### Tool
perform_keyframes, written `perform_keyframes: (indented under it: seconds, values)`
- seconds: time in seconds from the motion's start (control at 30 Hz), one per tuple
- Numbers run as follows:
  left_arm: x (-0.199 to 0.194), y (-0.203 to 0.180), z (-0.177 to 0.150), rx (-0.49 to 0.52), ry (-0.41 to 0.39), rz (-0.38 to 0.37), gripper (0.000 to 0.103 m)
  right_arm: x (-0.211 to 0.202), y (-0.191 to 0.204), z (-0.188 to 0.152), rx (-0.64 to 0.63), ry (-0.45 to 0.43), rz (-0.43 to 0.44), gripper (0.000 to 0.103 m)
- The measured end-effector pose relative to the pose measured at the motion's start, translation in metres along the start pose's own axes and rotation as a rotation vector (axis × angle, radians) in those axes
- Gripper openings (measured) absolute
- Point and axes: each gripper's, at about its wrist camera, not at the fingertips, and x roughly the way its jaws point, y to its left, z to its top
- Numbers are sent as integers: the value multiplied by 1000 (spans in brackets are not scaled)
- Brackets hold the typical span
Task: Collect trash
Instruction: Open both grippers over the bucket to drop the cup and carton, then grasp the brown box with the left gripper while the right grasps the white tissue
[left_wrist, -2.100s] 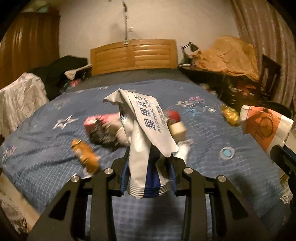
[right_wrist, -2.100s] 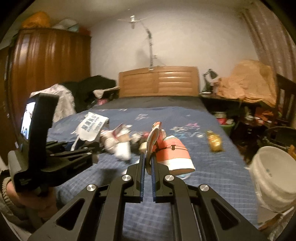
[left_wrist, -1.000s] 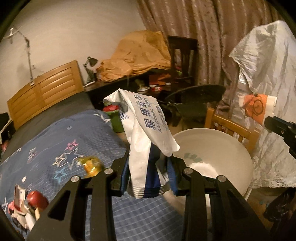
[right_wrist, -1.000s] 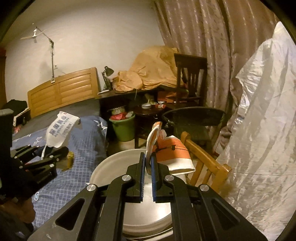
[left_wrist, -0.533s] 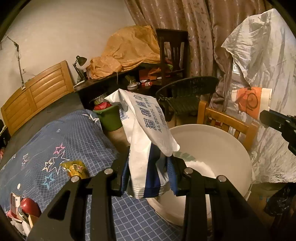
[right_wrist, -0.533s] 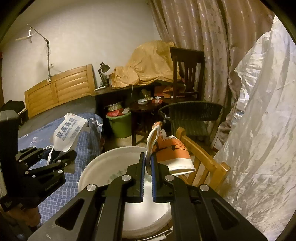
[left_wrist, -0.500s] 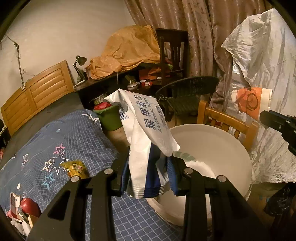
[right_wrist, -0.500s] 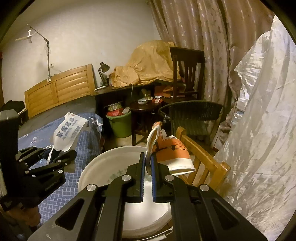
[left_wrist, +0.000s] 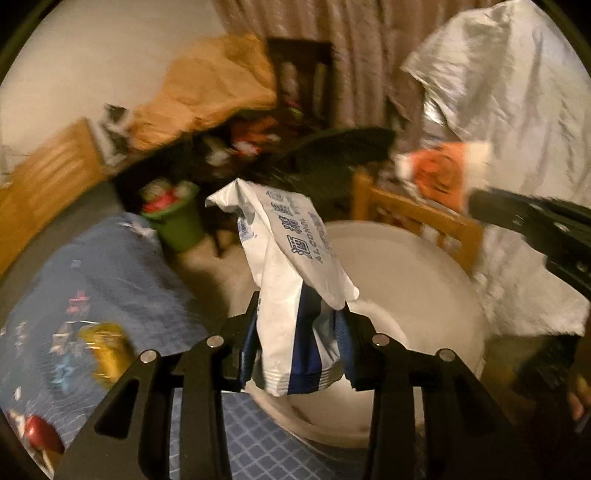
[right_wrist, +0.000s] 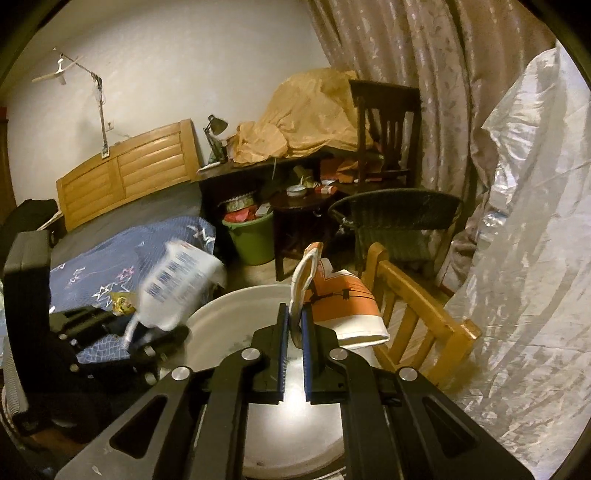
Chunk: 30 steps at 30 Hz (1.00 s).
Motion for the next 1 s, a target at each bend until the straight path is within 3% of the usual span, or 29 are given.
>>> perform_keyframes:
  seconds: [0.03, 0.1, 0.4, 0.63, 0.73, 0.8, 0.9, 1.0]
  values:
    - [4, 2, -1, -6, 6, -3, 52, 9, 0, 0, -5, 32, 17, 12]
    - [4, 7, -1, -24, -9, -8, 61, 21, -4, -3, 21, 62, 6, 33]
    - [2, 26, -3, -93, -11, 30, 62, 26, -16, -13, 78, 57, 3, 33]
    - [-19, 33, -14, -140, -36, 86, 75, 15, -13, -20, 108, 31, 20, 37]
    - [-38, 42, -27, -153, -58, 140, 79, 5, -6, -26, 131, 7, 37, 58]
    - [-58, 54, -41, -190, -84, 180, 81, -4, 3, -32, 155, -24, 40, 78]
    - [-84, 73, -61, -233, -108, 251, 83, -17, 16, -41, 195, -84, 74, 89]
    - [-114, 97, -84, -294, -123, 334, 85, -27, 34, -50, 269, -136, 131, 91]
